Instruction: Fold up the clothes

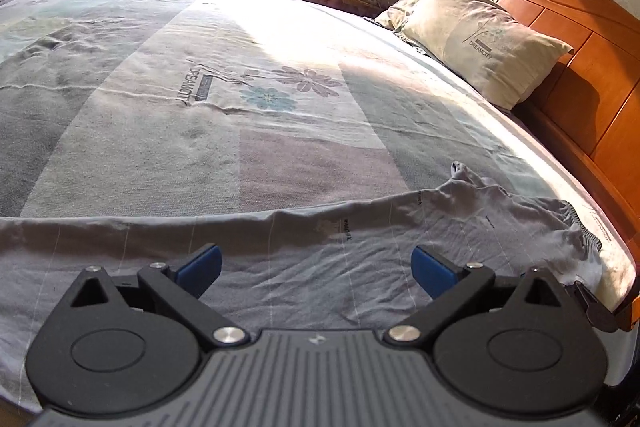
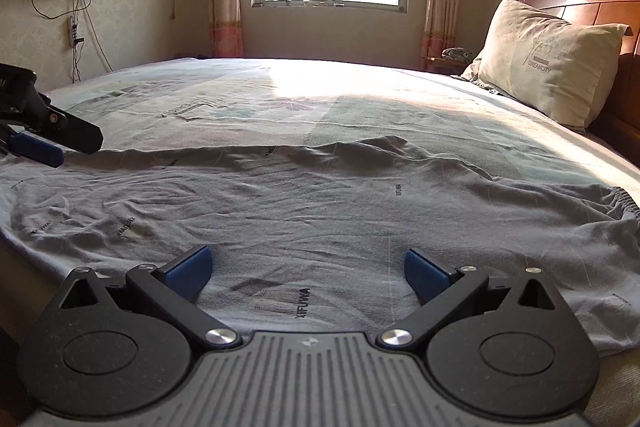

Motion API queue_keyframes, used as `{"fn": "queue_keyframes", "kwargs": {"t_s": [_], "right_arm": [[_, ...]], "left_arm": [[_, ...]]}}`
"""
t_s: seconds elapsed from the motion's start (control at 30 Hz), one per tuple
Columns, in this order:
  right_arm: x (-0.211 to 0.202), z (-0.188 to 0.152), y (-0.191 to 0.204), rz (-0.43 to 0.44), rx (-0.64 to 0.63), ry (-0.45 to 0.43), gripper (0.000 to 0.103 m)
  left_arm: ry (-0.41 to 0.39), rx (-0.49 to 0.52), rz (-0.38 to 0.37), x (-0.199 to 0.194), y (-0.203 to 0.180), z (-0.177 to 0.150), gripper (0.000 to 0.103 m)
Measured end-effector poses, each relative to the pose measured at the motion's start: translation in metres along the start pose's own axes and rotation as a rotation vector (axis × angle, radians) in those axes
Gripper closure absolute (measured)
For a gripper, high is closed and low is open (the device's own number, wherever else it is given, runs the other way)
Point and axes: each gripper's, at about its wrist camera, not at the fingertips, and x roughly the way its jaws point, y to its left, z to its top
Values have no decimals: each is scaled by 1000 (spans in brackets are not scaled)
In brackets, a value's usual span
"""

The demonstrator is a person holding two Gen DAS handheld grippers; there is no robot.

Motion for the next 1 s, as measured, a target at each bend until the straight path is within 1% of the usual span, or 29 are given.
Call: {"fn": "queue_keyframes", "kwargs": {"t_s": [0.1,0.13,0.2,0.27,0.3,0.4,0.5,0.57,0.83,0.9,0.97,1.0], "right_arm": [[0,-1,0,-2,-1,-3,0],[-1,-1,1,-2,-1,-3,0],[-1,-1,1,-2,0,-3,0],[-1,-1,1,-2,0,-4,0],[-1,-1,1,-2,0,-4,0],[-2,-1,2,-2,1,-6,0],[-2,-2,2,-3,3,-11,0],[-2,-2,2,-3,4,-13,0],[-1,0,2,-7,-1,-2,0],[0,7,3,-12,-10,38,0],[1,19,7,-8,-20,95,0],[0,26,12,8,-32,103,0]], "left_arm": [[-21,-1,9,13,1,4,3],[-27,-7,-3,16,2,4,2],[-16,-47,-6,22,10,3,2],[-22,-101,60,23,23,0,3],[-42,-122,70,18,30,-2,3],[-45,-162,138,5,44,-3,3],[-54,-178,150,-9,45,-1,3],[-63,-162,116,-17,37,-2,3],[14,46,141,-17,2,-39,2],[12,86,190,-26,-1,-40,2],[-17,113,232,-38,1,-39,2],[-22,102,245,-41,6,-38,2]]}}
